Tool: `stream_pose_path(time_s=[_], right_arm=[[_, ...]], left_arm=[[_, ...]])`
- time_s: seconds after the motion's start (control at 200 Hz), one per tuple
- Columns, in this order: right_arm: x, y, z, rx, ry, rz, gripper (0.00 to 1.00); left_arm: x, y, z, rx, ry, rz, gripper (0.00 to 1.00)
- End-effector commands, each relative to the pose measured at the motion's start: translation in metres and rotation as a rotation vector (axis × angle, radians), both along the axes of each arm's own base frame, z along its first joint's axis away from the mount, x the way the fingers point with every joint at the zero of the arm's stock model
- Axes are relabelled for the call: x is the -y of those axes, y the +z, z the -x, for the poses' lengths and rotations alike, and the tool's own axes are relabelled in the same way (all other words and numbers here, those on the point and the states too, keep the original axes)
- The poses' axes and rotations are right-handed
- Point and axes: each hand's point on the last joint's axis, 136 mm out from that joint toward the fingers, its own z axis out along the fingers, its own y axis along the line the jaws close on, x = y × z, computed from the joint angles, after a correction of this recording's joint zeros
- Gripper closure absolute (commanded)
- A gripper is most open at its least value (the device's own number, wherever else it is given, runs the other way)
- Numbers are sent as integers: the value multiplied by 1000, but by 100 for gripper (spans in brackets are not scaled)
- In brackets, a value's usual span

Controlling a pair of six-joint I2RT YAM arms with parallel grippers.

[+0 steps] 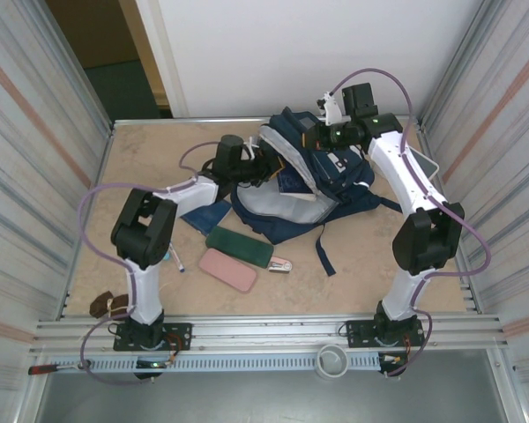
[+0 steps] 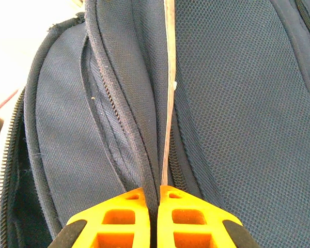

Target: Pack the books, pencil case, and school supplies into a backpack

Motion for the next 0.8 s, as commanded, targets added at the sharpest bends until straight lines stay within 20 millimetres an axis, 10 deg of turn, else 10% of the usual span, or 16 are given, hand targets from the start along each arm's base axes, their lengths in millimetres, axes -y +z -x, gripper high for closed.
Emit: stream_pose_path(time_s=[0.0, 0.486, 0.797], right_arm=[[-12, 44, -11, 123, 45, -104, 100], [-20, 19, -17, 59, 72, -136, 100], [-16, 4, -18, 32, 63, -137, 100]], left_arm=[[9, 17, -26, 82, 78, 64, 100], [35, -21, -61, 96, 220, 56, 100], [20, -60, -49, 81, 179, -206, 72]])
